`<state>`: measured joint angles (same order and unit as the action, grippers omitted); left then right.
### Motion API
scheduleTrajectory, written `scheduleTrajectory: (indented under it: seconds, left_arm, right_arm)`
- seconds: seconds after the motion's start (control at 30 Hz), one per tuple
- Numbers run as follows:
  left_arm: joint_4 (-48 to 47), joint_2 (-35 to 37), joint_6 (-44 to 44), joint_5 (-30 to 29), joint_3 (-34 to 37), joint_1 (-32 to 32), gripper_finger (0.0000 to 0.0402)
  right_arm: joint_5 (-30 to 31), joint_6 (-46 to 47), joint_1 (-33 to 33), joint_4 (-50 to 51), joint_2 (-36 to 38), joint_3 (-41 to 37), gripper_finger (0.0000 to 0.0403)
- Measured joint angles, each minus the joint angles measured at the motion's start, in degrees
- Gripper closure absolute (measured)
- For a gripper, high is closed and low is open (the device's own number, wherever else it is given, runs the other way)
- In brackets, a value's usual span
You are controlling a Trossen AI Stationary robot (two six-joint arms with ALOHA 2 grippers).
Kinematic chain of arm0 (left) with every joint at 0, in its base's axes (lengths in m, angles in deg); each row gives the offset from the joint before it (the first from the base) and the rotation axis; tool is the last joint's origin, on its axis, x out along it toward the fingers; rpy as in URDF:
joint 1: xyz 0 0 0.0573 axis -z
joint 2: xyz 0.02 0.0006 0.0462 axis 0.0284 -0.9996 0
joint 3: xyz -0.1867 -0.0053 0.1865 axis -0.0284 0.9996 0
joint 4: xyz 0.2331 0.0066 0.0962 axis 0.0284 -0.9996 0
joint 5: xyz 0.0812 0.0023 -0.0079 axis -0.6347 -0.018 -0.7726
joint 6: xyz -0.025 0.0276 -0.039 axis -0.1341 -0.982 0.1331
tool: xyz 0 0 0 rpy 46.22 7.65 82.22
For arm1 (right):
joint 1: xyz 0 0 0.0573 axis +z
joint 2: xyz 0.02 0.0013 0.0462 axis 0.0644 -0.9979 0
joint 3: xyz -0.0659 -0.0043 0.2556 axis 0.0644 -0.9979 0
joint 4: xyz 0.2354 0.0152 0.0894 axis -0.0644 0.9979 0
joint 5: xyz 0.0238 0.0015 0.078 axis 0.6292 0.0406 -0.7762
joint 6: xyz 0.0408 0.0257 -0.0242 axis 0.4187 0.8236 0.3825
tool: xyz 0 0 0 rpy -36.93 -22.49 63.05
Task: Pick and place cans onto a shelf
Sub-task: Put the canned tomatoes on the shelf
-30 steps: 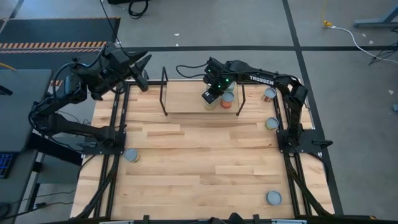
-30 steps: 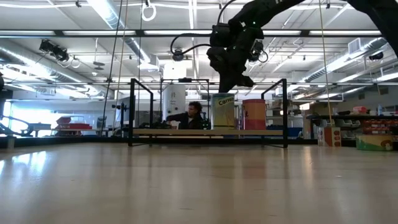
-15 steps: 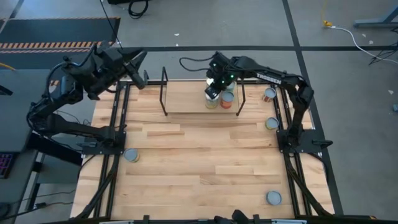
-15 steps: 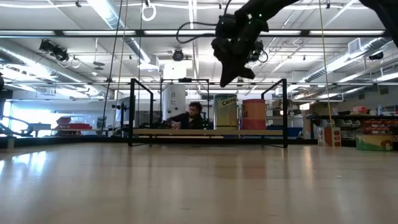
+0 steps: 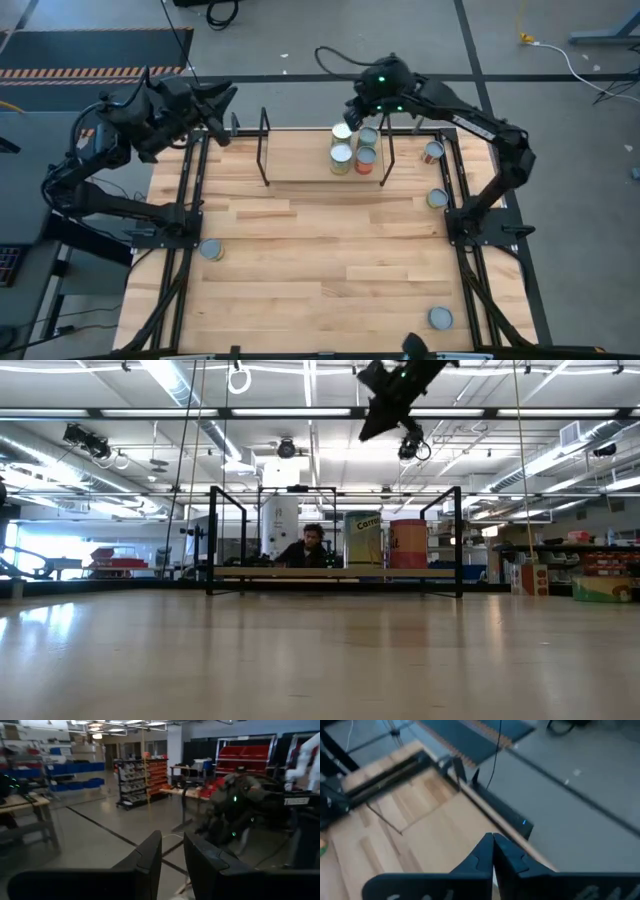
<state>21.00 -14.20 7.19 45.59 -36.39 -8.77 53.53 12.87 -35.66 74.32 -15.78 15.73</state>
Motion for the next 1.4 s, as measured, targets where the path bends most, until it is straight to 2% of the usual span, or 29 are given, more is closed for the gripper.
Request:
scheduleTrajectory:
  seconds: [0.1, 0.3, 0.5, 0.73, 0.87, 0.93, 1.03, 1.23, 1.3, 1.4]
  left_arm:
    - [-2.12, 0.82, 3.76, 0.06, -0.02, 1.33, 0.0312]
    - [-9.45, 1.51, 12.19, 0.03, 0.0, 3.39, 0.0312]
    - [-10.9, 1.44, 14.6, 0.01, 0.0, 4.26, 0.0312]
    - [-12.37, 1.46, 11.26, -0.53, 0.0, 4.22, 0.0312]
    - [-17.68, 1.46, 10.97, -0.61, 0.0, 4.22, 0.0312]
    - [-21.11, 1.44, 10.97, -0.61, 0.0, 4.22, 0.0312]
    - [-26.05, 1.63, 10.97, -0.66, 0.0, 4.22, 0.0312]
    - [-30.68, 2.25, 10.6, -0.69, 0.02, 4.22, 0.0312]
    - [-31.11, 2.34, 8.43, -0.7, 0.0, 4.22, 0.0312]
    - [-31.53, 2.59, 6.01, -1.66, 0.02, 4.2, 0.0312]
  right_arm:
    - [2.28, -0.71, 0.91, 0.01, 2.99, 0.0, 0.0371]
    - [2.38, 0.83, 1.55, 1.76, 7.3, 0.02, 0.0318]
    - [3.5, 6.03, 1.53, 7.21, 8.53, 0.02, 0.0236]
    - [15.24, 13.24, 1.46, 6.0, 8.49, 0.0, 0.0112]
    - [18.44, 20.54, 0.25, 8.75, 8.19, 0.01, 0.0057]
    - [22.96, 23.83, 0.16, 11.7, 7.91, 0.0, 0.0035]
    - [31.91, 29.14, 1.67, 16.35, 7.98, 0.02, 0.0016]
    - [36.16, 43.47, 2.5, 31.05, 8.17, -0.13, 0.0012]
    - [38.33, 46.94, 2.83, 33.72, 8.58, -1.36, 0.0012]
    - [38.22, 50.93, 2.87, 34.02, 10.27, -5.44, 0.0012]
